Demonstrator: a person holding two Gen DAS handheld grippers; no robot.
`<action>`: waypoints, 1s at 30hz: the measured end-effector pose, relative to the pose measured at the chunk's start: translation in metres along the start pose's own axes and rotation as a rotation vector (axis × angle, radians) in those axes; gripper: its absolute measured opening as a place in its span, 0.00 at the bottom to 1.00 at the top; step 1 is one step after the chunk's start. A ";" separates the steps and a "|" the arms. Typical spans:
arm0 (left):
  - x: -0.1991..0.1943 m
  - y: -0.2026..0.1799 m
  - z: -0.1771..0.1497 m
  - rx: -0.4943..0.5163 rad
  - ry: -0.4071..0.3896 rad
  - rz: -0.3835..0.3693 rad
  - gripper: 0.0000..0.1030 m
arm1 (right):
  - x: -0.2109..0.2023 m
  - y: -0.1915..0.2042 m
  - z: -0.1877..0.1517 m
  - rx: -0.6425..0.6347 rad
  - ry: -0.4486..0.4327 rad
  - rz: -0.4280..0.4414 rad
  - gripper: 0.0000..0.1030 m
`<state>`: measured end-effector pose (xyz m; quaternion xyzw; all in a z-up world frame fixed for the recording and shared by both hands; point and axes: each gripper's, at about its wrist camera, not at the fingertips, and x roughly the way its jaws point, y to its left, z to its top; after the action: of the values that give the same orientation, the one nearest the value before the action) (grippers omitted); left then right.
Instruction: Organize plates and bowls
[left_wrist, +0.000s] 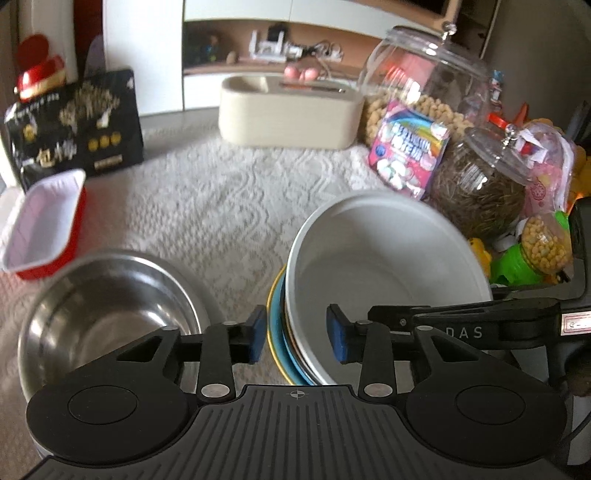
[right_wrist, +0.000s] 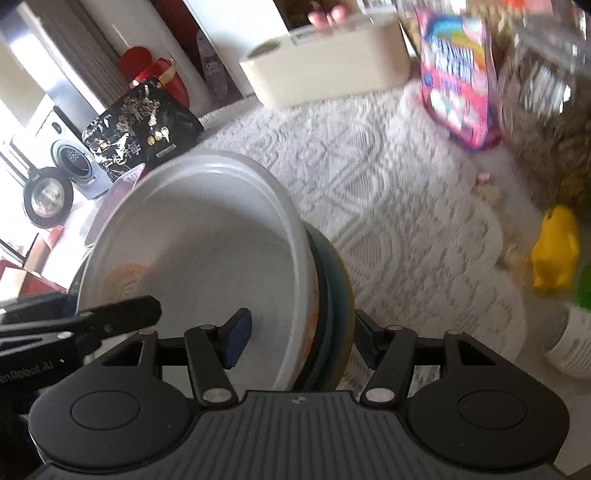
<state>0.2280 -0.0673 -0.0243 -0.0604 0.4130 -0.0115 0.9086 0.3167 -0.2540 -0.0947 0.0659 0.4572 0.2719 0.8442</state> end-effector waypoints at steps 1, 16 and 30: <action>-0.002 -0.001 0.000 0.006 -0.017 -0.005 0.27 | -0.003 0.002 0.000 -0.011 -0.017 -0.001 0.59; -0.009 0.014 0.002 -0.083 -0.036 -0.011 0.14 | -0.032 0.010 -0.003 -0.084 -0.231 -0.110 0.62; 0.001 -0.003 0.005 0.069 0.037 0.104 0.30 | -0.016 0.009 -0.004 -0.068 -0.092 -0.038 0.62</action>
<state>0.2325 -0.0702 -0.0209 -0.0074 0.4318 0.0202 0.9017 0.3025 -0.2557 -0.0820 0.0411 0.4095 0.2680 0.8711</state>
